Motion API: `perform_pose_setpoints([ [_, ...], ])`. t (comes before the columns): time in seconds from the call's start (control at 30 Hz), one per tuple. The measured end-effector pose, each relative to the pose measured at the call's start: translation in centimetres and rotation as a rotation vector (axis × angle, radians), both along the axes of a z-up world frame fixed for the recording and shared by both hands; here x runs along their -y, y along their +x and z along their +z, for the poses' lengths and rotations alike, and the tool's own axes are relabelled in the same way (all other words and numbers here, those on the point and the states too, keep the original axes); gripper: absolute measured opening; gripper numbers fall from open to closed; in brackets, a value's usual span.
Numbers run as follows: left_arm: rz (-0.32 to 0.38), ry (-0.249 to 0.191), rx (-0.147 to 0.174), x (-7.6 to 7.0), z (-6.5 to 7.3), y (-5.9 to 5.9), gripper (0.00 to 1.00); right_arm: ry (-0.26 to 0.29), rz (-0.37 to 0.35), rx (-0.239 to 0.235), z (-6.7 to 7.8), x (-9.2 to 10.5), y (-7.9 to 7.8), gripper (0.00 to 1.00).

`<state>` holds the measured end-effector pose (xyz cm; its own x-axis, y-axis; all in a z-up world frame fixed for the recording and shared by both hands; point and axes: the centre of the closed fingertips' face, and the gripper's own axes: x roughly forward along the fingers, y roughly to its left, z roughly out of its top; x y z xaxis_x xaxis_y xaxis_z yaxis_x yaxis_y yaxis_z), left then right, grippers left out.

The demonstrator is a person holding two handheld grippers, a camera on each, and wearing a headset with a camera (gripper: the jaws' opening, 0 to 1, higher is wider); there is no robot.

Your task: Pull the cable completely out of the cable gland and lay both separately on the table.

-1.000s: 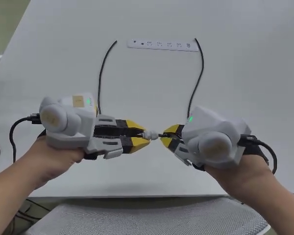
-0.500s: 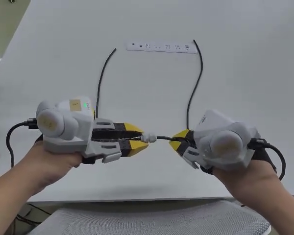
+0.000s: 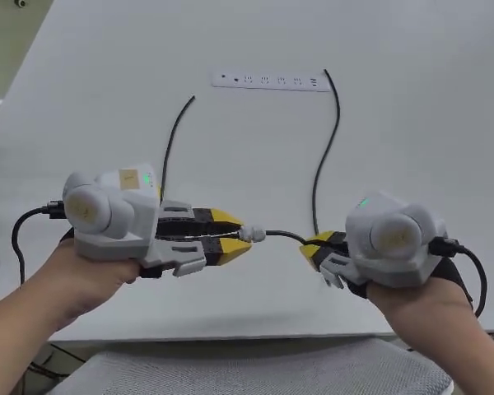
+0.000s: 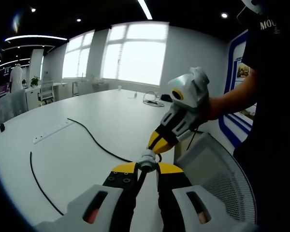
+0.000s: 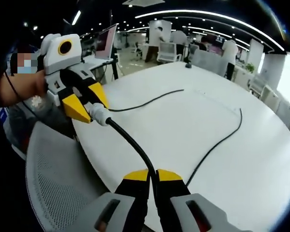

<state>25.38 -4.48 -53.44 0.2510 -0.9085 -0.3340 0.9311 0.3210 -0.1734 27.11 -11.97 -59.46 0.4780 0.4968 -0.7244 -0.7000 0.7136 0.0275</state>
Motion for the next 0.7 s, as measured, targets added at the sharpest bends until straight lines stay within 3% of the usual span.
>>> perform_pose_setpoints([
  [0.33, 0.005, 0.002, -0.01, -0.4, -0.5, -0.5, 0.16, -0.007, 0.027, 0.029, 0.3, -0.2, -0.7, 0.0],
  [0.47, 0.008, 0.008, -0.012, -0.6, -0.6, -0.6, 0.16, -0.035, 0.088, 0.065, 0.3, -0.6, -0.9, 0.01],
  [0.7, 0.012, 0.011, -0.024, -1.6, -0.9, -0.4, 0.15, -0.029, 0.105, 0.063, 0.5, -1.2, -1.1, 0.02],
])
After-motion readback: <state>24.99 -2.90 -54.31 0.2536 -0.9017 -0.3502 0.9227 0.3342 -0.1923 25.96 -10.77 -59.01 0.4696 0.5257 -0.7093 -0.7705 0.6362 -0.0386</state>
